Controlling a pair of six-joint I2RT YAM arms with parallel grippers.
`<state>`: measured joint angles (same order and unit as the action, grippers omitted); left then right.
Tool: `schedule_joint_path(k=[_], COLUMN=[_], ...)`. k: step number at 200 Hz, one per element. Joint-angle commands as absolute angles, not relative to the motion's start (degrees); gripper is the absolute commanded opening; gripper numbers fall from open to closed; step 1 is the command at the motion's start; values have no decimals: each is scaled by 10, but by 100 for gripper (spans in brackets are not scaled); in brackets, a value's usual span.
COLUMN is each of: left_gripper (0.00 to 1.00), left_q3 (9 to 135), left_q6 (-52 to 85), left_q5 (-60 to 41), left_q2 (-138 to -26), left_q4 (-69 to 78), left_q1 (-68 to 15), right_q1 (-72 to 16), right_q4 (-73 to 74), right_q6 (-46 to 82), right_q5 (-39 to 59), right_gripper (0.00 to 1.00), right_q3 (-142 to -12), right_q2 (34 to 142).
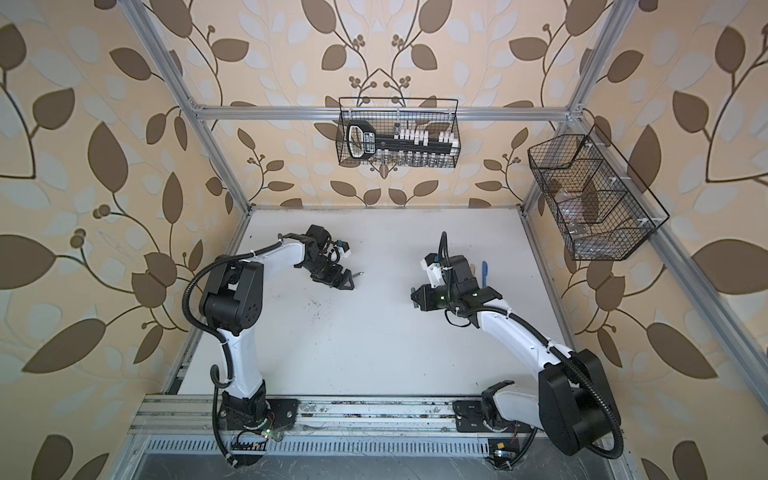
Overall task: Insert the pens into the pen caps
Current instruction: 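Lower the left gripper onto the green pen barrel and close it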
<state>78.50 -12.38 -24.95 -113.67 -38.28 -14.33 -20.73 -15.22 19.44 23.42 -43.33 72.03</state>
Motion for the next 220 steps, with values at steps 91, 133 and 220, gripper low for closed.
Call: schedule_joint_path(k=[91,133,220], left_gripper=[72,68,55], left_q3=[766,760,725], left_q6=[-81,-72,-47], left_q5=[-75,-66,-37], left_q2=[-1146,-1139,-1115], left_q4=[-414,-434,-461], left_q1=[-262,-267,-308], right_q1=[-201,-199,-198], right_q4=[-150,-148,-139], right_q6=[188,188,193], right_q5=[249,250,253], right_gripper=[12,12,12], right_q3=[-420,-416,-418], right_q2=[712,710,723])
